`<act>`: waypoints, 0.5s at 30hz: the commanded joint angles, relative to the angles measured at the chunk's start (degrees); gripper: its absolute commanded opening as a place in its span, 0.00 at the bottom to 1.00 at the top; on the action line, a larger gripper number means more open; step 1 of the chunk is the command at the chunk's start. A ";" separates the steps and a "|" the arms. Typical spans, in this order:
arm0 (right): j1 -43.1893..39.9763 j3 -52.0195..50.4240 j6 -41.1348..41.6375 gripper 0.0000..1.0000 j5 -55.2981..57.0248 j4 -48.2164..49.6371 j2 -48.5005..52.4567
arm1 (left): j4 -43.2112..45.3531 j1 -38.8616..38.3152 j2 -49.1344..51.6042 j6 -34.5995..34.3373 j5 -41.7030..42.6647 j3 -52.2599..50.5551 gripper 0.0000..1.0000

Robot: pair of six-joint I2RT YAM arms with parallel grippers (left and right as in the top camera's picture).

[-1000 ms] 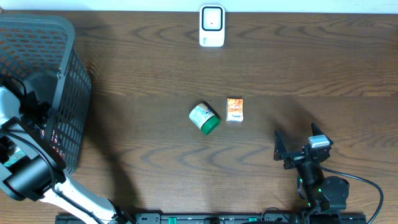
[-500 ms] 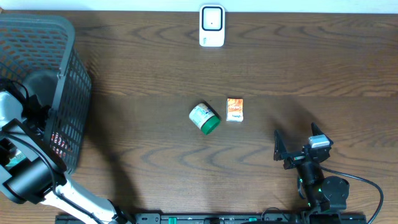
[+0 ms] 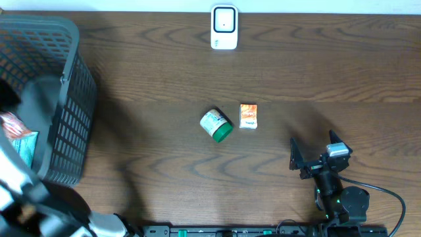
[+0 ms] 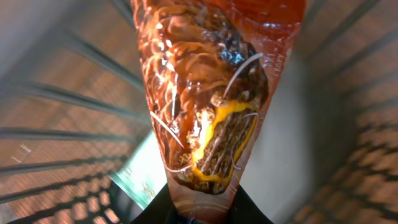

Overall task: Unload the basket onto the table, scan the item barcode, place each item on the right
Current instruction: 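Lift the red bar out and lay it left of the jar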

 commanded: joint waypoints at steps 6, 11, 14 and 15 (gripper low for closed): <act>0.26 -0.07 0.79 0.99 0.31 -0.26 -0.31 | 4.55 -5.68 -19.10 -6.69 16.55 2.21 0.21; 0.26 -0.07 0.79 0.99 0.31 -0.26 -0.31 | 5.27 -18.18 -23.45 -9.73 26.47 2.14 0.21; 0.26 -0.07 0.79 0.99 0.31 -0.28 -0.31 | 4.83 -28.74 -22.36 -9.68 25.40 1.40 0.21; 0.26 -0.07 0.79 0.99 0.31 -0.26 -0.31 | 4.81 -30.77 -21.88 -9.66 24.74 1.01 0.21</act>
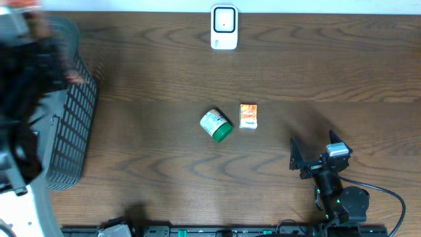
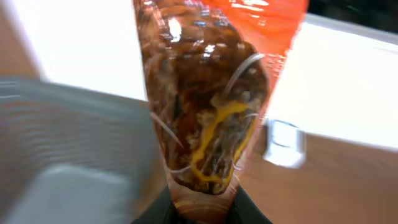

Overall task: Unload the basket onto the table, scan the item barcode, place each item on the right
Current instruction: 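Lift the red bar out and lay it left of the jar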

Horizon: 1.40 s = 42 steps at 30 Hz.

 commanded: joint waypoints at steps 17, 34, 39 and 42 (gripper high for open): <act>0.26 -0.07 0.76 0.99 0.31 -0.28 -0.31 | -1.86 -26.49 35.78 -8.90 -7.96 -11.23 0.21; 0.26 -0.07 0.74 0.99 0.31 -0.26 -0.31 | 3.45 -31.43 50.23 -10.29 -15.72 -10.14 0.80; 0.26 -0.07 0.76 0.99 0.31 -0.26 -0.31 | -5.01 -28.98 42.86 -5.07 -16.96 -2.82 0.98; 0.26 -0.07 0.76 0.99 0.31 -0.26 -0.31 | -8.85 -26.58 35.54 -2.86 -17.90 3.58 0.98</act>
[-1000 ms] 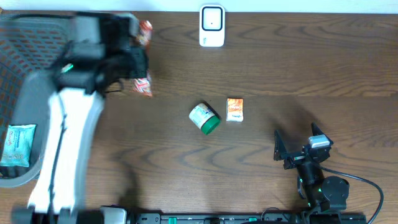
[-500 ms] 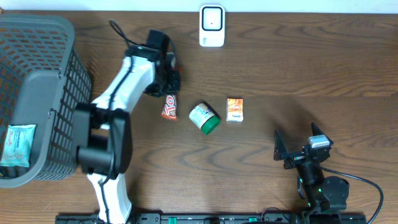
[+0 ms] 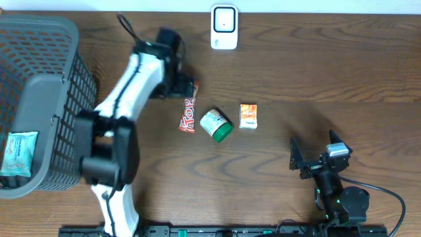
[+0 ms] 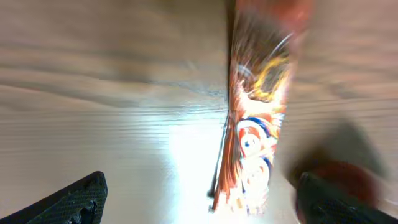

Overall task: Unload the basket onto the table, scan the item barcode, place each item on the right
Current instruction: 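Lift the red bar out and lay it left of the jar, then lower the left gripper into the basket onto the green wipes packet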

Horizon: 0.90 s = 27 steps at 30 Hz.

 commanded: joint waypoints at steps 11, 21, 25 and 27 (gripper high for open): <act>0.26 -0.09 0.76 0.99 0.31 -0.28 -0.31 | -1.18 30.08 -33.77 2.45 -4.76 21.46 0.98; 0.26 -0.09 0.76 0.99 0.31 -0.26 -0.31 | -18.62 61.46 -22.21 -10.16 -4.83 20.46 0.98; 0.26 -0.09 0.76 0.99 0.31 -0.26 -0.31 | -21.70 63.01 -15.15 -12.48 -10.99 19.02 0.98; 0.26 -0.09 0.76 0.99 0.31 -0.26 -0.31 | -22.93 62.42 -12.13 -13.62 -16.70 19.02 0.98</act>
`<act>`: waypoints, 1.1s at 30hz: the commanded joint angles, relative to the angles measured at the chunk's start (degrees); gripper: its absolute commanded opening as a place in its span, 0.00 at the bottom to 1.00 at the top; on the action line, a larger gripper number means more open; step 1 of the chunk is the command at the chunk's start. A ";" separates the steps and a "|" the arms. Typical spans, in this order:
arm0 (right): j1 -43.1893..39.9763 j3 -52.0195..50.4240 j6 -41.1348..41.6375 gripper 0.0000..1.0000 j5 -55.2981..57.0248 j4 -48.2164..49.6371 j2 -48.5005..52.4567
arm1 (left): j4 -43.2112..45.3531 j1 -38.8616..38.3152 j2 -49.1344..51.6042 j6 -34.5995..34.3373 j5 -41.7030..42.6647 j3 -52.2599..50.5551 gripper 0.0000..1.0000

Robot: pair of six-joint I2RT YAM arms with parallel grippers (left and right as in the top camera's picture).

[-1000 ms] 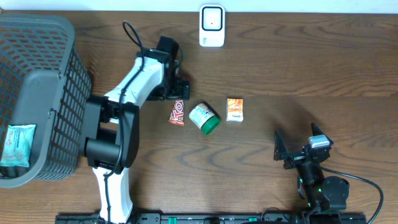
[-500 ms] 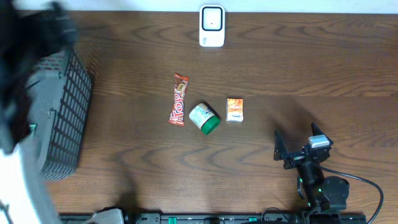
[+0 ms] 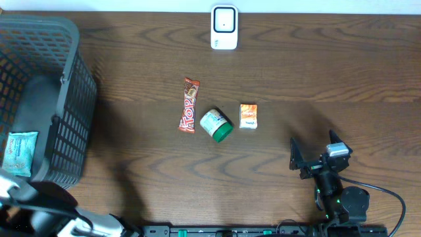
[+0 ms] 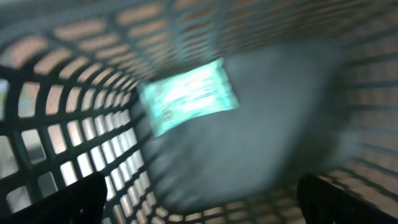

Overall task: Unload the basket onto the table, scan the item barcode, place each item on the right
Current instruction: 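Lower the left gripper into the basket onto the green wipes packet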

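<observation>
An orange-red snack bar (image 3: 189,105) lies flat on the table, left of a green-lidded jar (image 3: 216,125) and a small orange box (image 3: 248,116). The white scanner (image 3: 224,27) stands at the far edge. In the left wrist view my left gripper (image 4: 199,208) is open and holds nothing. It looks down into the grey basket (image 4: 74,124) at a teal packet (image 4: 188,95). Overhead shows only that arm's body (image 3: 36,210) at the bottom left. My right gripper (image 3: 312,155) rests open near the front right, away from every item.
The grey mesh basket (image 3: 66,99) fills the left side of the table, with the teal packet (image 3: 16,153) on its floor. Cables and the arm bases run along the front edge.
My left gripper was open over the snack bar beside the jar. Now it is back over the basket, facing the teal packet. The bar stays on the table and the right arm is unchanged.
First my left gripper was shut on the snack bar inside the basket. Then it held the bar up above the basket rim. Later the bar lay on the table by the jar with the gripper open over it. Now the gripper looks into the basket, holding nothing.
</observation>
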 commanded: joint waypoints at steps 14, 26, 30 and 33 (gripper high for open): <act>0.26 -0.07 0.76 0.99 0.31 -0.24 -0.31 | -2.75 -8.15 14.12 -13.25 -21.86 0.13 0.98; 0.26 -0.07 0.76 0.99 0.31 -0.24 -0.31 | -0.87 -14.69 23.52 -20.90 -26.88 0.09 0.98; 0.26 -0.07 0.76 0.99 0.31 -0.24 -0.31 | 2.47 -15.41 24.20 -20.44 -25.11 0.09 0.98; 0.26 -0.07 0.76 0.99 0.31 -0.24 -0.31 | 2.84 -14.99 24.24 -22.51 -25.27 0.07 0.98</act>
